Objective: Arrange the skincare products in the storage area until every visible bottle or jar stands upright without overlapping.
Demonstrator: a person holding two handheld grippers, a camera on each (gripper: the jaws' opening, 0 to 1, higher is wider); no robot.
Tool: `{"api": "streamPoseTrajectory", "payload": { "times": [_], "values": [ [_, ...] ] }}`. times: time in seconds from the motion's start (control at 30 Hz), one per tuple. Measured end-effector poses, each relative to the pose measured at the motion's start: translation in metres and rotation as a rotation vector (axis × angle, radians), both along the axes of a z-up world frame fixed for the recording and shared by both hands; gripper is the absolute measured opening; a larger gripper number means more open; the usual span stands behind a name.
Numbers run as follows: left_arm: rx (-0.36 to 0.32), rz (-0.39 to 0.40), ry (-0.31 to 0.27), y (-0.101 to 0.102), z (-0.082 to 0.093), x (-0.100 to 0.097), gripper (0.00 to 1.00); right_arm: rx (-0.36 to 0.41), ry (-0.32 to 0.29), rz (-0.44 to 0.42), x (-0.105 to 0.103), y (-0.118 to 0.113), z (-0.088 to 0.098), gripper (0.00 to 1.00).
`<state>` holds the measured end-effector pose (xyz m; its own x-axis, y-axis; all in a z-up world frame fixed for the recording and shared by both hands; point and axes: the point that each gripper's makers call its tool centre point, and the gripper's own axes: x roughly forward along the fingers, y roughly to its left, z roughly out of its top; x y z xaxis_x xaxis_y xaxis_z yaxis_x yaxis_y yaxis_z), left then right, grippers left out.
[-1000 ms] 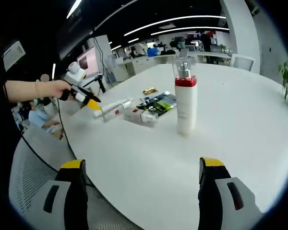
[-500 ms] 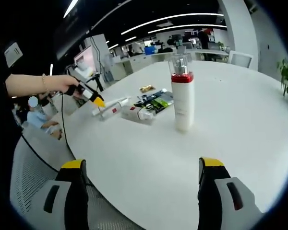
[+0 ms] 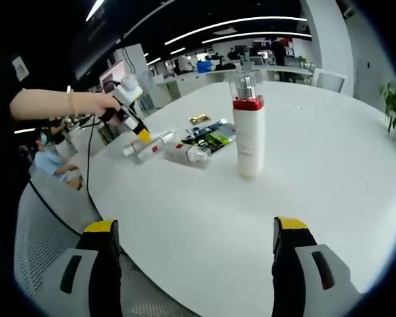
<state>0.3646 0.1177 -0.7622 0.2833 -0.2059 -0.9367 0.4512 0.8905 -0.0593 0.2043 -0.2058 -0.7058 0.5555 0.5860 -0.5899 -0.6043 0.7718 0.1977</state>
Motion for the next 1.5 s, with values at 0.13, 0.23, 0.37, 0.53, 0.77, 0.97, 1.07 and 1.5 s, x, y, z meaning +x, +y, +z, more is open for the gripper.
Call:
{"api": "streamPoseTrajectory", "payload": {
  "times": [0.13, 0.23, 0.37, 0.53, 0.77, 0.97, 1.07, 1.5],
  "values": [
    [0.016, -0.004, 0.015, 0.0, -0.006, 0.013, 0.5, -0.003, 0.01, -0.004, -0.001, -0.001, -0.002, 0.96],
    [0.03, -0.009, 0.037, 0.002, -0.003, 0.013, 0.48, -0.006, 0.009, -0.009, 0.0, -0.003, -0.002, 0.96],
    [0.049, -0.027, 0.068, 0.001, -0.007, 0.021, 0.48, -0.006, 0.016, -0.014, 0.0, -0.003, -0.004, 0.96],
    [0.068, -0.056, 0.093, -0.002, -0.01, 0.027, 0.45, -0.007, 0.02, -0.02, 0.0, -0.005, -0.005, 0.96],
    [0.101, -0.077, 0.121, -0.003, -0.008, 0.026, 0.44, -0.007, 0.023, -0.024, 0.001, -0.006, -0.006, 0.96],
    [0.114, -0.082, 0.14, -0.001, -0.012, 0.028, 0.41, -0.007, 0.024, -0.026, 0.001, -0.007, -0.007, 0.96],
    [0.121, -0.08, 0.141, 0.0, -0.011, 0.026, 0.4, -0.007, 0.026, -0.026, 0.001, -0.007, -0.007, 0.96],
    [0.122, -0.082, 0.126, -0.001, -0.012, 0.029, 0.35, -0.014, 0.031, -0.021, 0.0, -0.006, -0.008, 0.96]
  ]
}}
